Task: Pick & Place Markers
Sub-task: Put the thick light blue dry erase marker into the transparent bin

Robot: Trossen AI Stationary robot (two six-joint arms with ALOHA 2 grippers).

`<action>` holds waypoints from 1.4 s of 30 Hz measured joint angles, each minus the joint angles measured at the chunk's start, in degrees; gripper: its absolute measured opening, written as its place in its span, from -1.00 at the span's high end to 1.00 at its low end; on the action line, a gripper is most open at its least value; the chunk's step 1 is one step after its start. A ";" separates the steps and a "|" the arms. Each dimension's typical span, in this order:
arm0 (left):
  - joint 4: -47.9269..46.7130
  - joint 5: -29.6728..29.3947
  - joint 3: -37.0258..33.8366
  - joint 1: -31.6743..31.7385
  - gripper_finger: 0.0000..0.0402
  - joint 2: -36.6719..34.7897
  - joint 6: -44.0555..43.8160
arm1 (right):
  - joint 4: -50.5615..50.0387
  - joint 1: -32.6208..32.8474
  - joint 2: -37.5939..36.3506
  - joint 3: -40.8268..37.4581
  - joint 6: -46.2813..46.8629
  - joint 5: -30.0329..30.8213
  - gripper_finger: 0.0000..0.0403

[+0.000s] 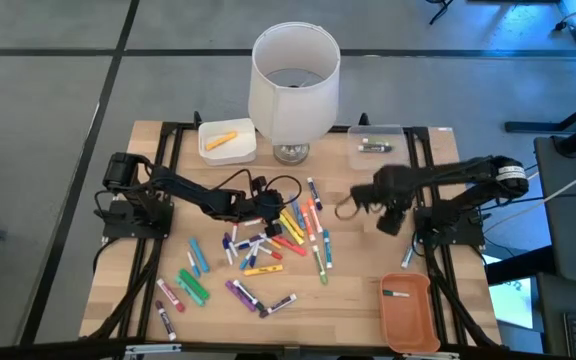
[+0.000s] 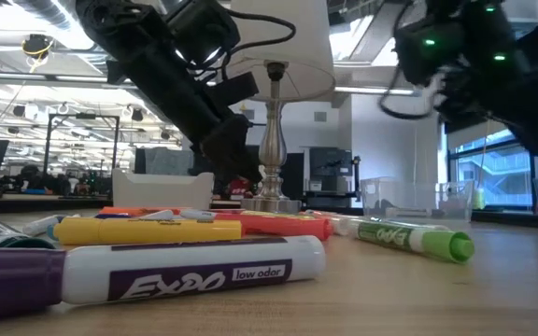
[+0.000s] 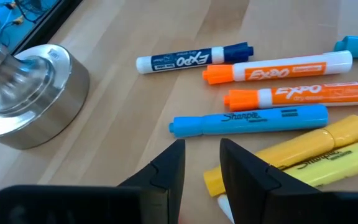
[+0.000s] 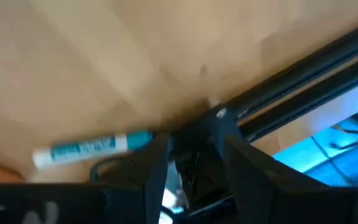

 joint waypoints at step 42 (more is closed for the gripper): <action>3.47 -0.48 0.00 2.06 0.55 -0.01 4.07 | 24.21 36.73 0.00 -16.22 -8.76 -9.87 -0.28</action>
